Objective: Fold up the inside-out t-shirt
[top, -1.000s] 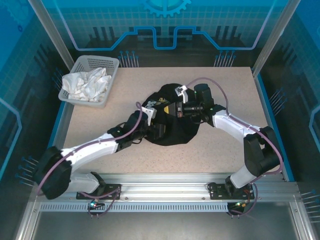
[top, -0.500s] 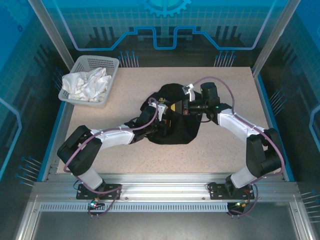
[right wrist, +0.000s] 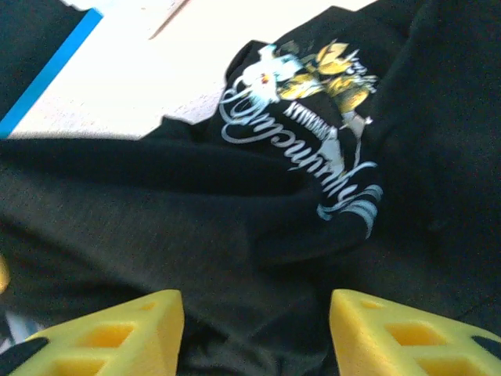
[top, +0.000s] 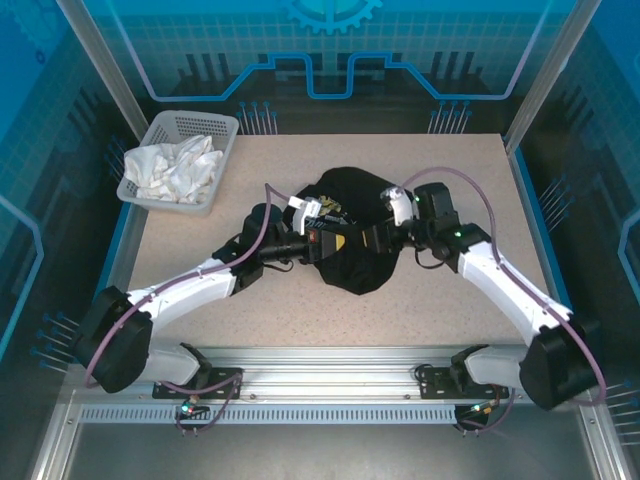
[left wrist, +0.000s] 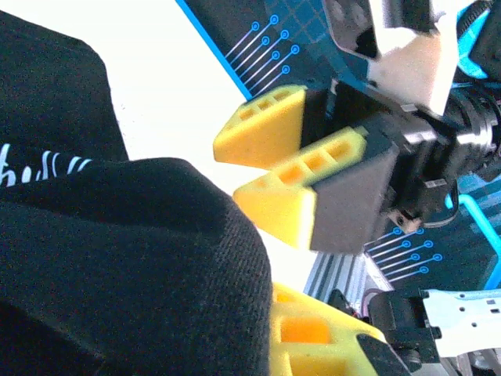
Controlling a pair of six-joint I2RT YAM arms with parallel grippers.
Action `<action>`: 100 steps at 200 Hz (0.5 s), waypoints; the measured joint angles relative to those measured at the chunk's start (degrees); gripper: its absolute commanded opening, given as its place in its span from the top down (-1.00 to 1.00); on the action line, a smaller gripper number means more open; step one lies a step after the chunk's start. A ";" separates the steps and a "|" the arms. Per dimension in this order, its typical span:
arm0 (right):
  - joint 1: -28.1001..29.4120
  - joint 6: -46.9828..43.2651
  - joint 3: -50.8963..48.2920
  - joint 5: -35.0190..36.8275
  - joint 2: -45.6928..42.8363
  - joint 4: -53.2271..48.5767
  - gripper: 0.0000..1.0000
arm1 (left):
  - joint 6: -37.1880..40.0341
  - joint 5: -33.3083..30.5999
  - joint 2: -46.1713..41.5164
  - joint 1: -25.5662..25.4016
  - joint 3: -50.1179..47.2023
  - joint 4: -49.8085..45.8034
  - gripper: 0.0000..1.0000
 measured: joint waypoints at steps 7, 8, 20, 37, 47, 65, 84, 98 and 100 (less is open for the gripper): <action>0.04 -0.33 -1.29 -0.72 -1.55 0.20 -0.19 | -0.57 0.42 -0.02 0.22 -0.13 0.22 1.00; 0.07 -0.42 -1.55 -0.92 -1.86 0.20 -0.19 | -0.57 0.44 -0.02 0.22 -0.15 0.22 1.00; 0.39 -0.52 -4.00 -1.92 -3.74 1.01 -0.22 | -1.20 1.20 -0.02 0.50 -0.26 0.44 1.00; 1.42 -0.24 -7.78 -2.89 -4.09 3.06 -0.27 | -1.99 1.88 -0.13 0.72 -0.33 0.74 1.00; 2.38 0.02 -9.81 -2.93 -3.19 4.85 -0.29 | -2.36 2.29 -0.26 0.87 -0.37 0.96 1.00; 4.22 0.50 -11.47 -2.75 0.02 7.52 -0.42 | -2.56 2.73 -0.81 0.96 -0.59 1.38 1.00; 6.16 0.79 -11.41 -2.49 5.09 11.93 -0.36 | -3.15 3.13 -1.68 1.16 -1.11 1.66 1.00; 7.15 0.83 -11.08 -2.51 8.90 14.82 0.11 | -3.82 3.34 -2.25 1.66 -1.57 1.97 1.00; 7.21 1.09 -11.06 -2.45 9.27 15.02 0.20 | -3.89 3.34 -2.32 1.75 -1.64 1.97 1.00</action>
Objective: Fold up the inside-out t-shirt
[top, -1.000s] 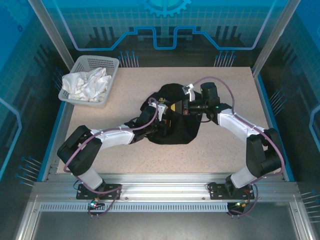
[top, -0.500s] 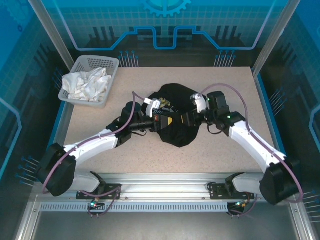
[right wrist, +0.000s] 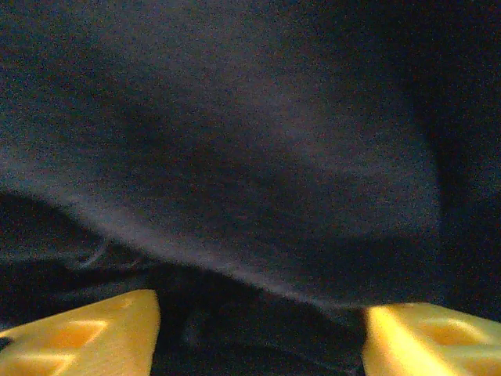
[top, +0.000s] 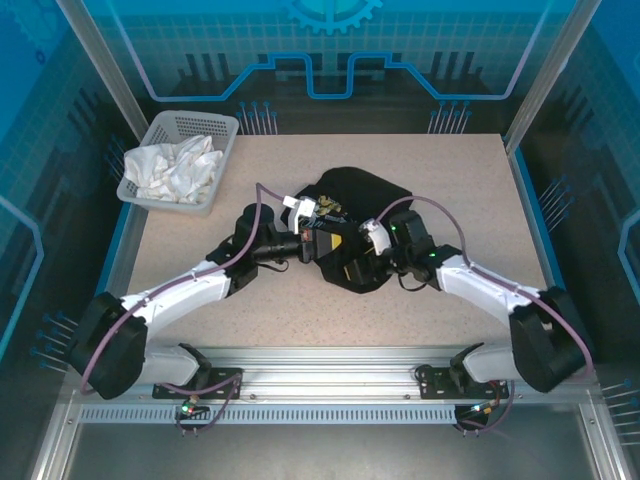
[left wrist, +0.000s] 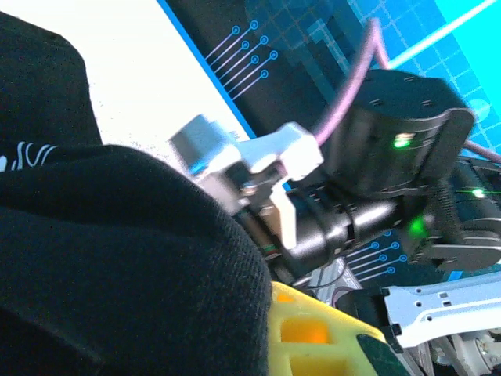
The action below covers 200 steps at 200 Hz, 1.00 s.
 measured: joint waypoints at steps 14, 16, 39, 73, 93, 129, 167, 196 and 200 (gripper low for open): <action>0.15 0.28 0.13 0.13 1.99 1.53 0.67 | -0.55 0.00 -0.68 0.90 -0.76 0.09 1.00; 0.15 0.28 0.13 0.15 2.01 1.55 0.72 | -0.59 0.00 -0.76 0.98 -0.85 0.09 1.00; -0.85 0.20 0.11 -1.92 0.26 3.19 1.00 | -1.90 -0.07 -1.97 3.37 -2.36 0.46 1.00; -5.09 1.49 -1.27 -11.21 -7.19 8.37 1.00 | -5.70 -0.07 -2.45 8.02 -5.09 3.76 1.00; -6.27 3.21 -2.67 -16.79 -9.84 12.61 1.00 | -7.13 -0.07 -1.97 9.64 -5.62 4.76 0.92; -6.99 5.29 -3.74 -23.12 -10.16 17.29 1.00 | -6.60 -2.82 -1.70 10.23 -5.35 1.36 0.62; -7.26 6.58 -3.80 -25.83 -10.21 21.05 1.00 | 1.03 -16.22 -1.79 9.70 -1.38 -16.50 -0.07; -7.26 6.78 -3.80 -26.23 -8.98 21.88 1.00 | 6.78 -28.09 -5.16 5.81 0.94 -28.22 -0.29; -7.26 6.78 -3.80 -26.23 -8.79 21.90 1.00 | 7.85 -29.18 -6.16 4.85 1.01 -29.42 -0.30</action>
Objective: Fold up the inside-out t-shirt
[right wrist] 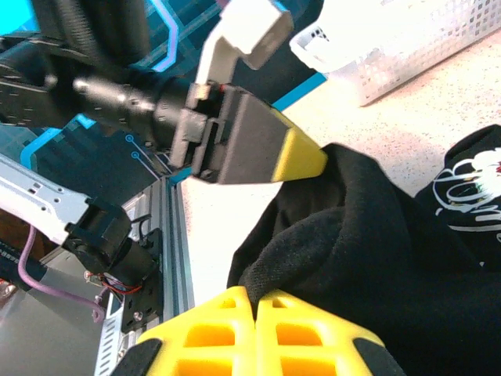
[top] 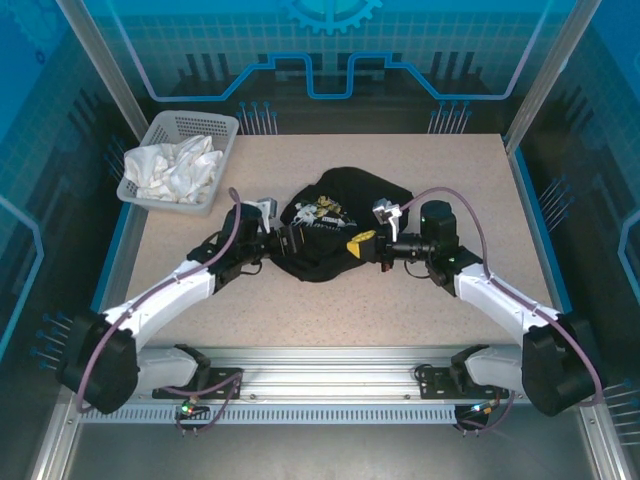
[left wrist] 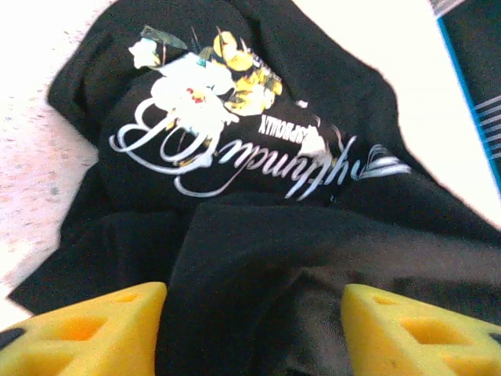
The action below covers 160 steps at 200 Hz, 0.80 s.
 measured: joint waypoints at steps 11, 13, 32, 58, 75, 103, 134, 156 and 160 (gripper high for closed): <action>0.00 0.00 0.00 0.00 0.46 0.02 1.00 | 1.44 -2.27 -2.29 -2.23 0.15 -2.23 -0.30; 0.00 0.00 0.00 0.02 0.52 0.02 1.00 | 1.86 -2.56 -2.78 -2.71 0.22 -2.60 -0.30; 0.00 0.00 0.00 0.04 0.87 0.02 1.00 | 4.22 -3.45 -5.44 -5.95 0.72 -3.89 -0.19; 0.00 0.00 0.00 0.09 0.94 0.00 1.00 | 7.30 -0.26 -5.57 -8.15 1.16 -3.54 -0.02; 0.00 -0.04 0.00 0.20 0.94 -0.04 1.00 | 8.83 2.91 -4.09 -8.96 1.27 -2.89 -0.02; 0.00 -0.48 0.00 0.22 0.94 -0.42 1.00 | 10.54 6.34 0.50 -9.55 2.64 -1.86 -0.16; 0.02 -1.46 0.02 0.24 0.92 -2.19 1.00 | 11.85 7.80 4.68 -9.55 4.87 -0.79 -0.25; 0.02 -2.12 0.02 0.22 0.92 -3.15 1.00 | 12.35 7.82 7.23 -9.55 6.84 -0.66 -0.31; 0.02 -2.21 0.02 0.24 0.92 -3.34 1.00 | 12.61 7.78 7.78 -9.55 7.19 -0.63 -0.33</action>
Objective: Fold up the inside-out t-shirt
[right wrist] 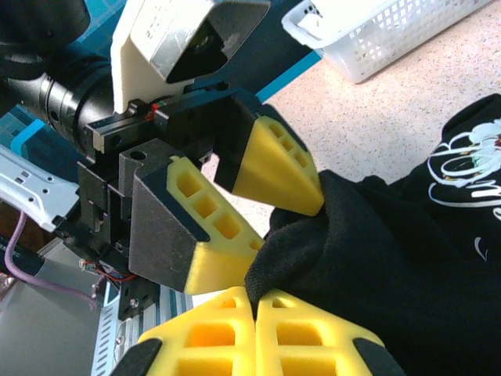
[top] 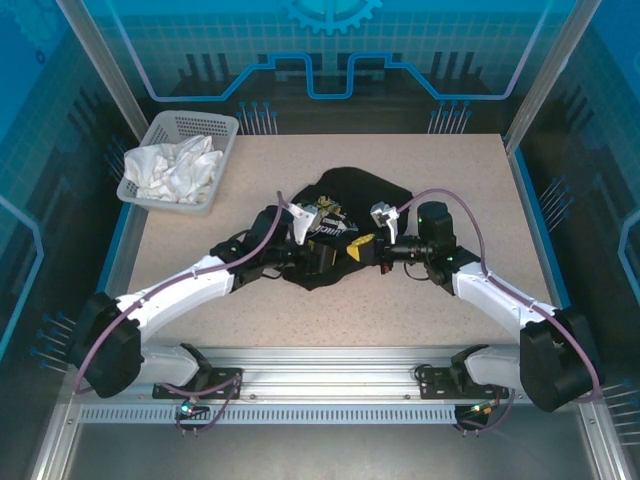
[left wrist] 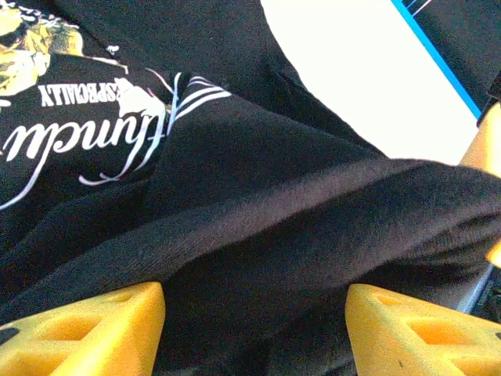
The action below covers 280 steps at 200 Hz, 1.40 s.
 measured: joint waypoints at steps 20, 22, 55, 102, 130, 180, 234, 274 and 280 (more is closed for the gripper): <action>0.00 -0.57 0.00 0.00 -0.02 -0.59 1.00 | 1.36 -0.07 2.34 0.00 1.49 -0.07 -0.38; 0.00 -0.68 0.00 0.00 -0.04 -0.63 1.00 | 1.64 -0.07 2.58 0.00 1.62 -0.07 -0.39; 0.00 -1.57 0.04 0.09 -0.13 -1.97 1.00 | 3.67 0.11 4.70 0.00 2.03 -0.70 -0.42; -0.02 -2.67 0.26 0.33 -0.76 -3.34 1.00 | 5.51 0.57 9.53 0.00 4.94 -2.19 -0.42; -0.02 -3.19 0.46 0.46 -1.05 -3.80 1.00 | 5.70 1.05 13.22 0.00 7.37 -2.62 -0.13; -0.02 -5.64 0.55 5.42 -4.04 -8.74 1.00 | 5.35 5.88 15.19 0.31 9.11 -2.95 1.00; 3.69 -9.35 4.07 24.15 -8.57 -17.16 1.00 | -7.02 21.35 1.66 5.66 3.04 5.11 1.00; 9.22 -10.27 9.35 37.29 -5.75 -21.66 0.89 | -16.63 28.72 -2.43 7.67 -0.11 12.13 1.00; 9.81 -10.08 10.51 39.04 -4.90 -22.86 0.84 | -18.36 29.57 -2.40 7.80 -0.66 13.29 1.00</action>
